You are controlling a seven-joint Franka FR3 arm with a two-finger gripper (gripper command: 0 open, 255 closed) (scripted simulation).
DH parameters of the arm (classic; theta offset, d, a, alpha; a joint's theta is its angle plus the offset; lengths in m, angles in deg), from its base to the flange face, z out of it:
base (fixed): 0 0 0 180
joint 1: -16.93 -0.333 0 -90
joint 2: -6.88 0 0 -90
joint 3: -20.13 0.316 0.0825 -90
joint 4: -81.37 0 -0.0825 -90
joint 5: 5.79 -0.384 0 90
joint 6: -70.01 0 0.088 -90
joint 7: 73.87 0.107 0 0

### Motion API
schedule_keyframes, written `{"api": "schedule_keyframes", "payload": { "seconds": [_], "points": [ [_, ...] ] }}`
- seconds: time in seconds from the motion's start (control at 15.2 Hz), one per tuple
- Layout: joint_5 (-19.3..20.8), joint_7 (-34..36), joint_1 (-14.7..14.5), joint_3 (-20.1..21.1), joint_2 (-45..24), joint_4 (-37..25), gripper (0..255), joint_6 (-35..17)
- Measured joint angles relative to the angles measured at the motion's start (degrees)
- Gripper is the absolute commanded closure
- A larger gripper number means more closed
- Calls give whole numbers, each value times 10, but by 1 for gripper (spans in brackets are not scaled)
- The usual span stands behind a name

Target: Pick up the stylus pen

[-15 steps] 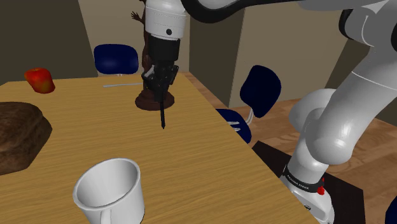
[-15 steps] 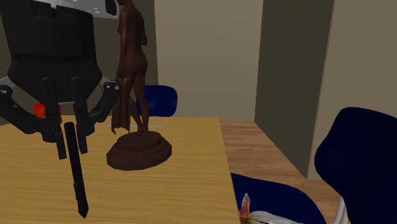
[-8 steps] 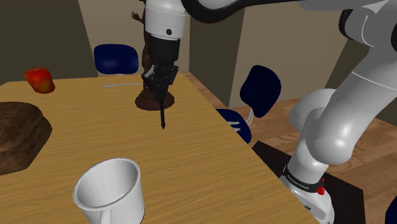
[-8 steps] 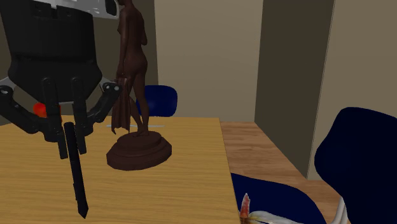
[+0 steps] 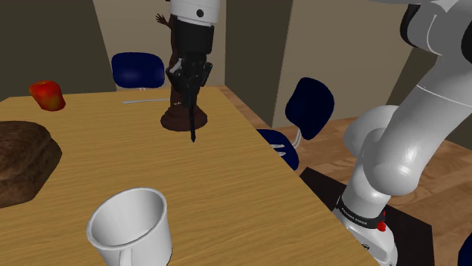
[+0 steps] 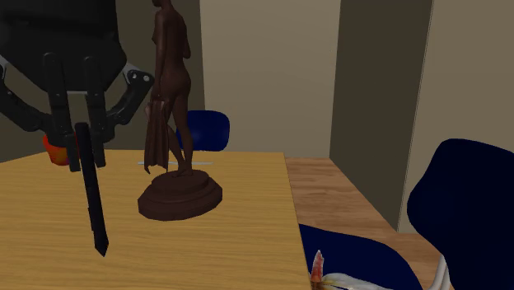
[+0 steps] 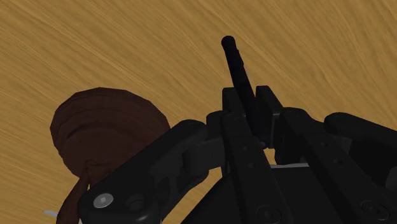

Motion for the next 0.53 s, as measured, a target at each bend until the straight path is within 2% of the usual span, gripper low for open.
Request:
{"api": "schedule_keyframes", "payload": {
  "seconds": [0.53],
  "points": [
    [9, 2, 2, 1, -19, -78, 255, 61]
  ]
}}
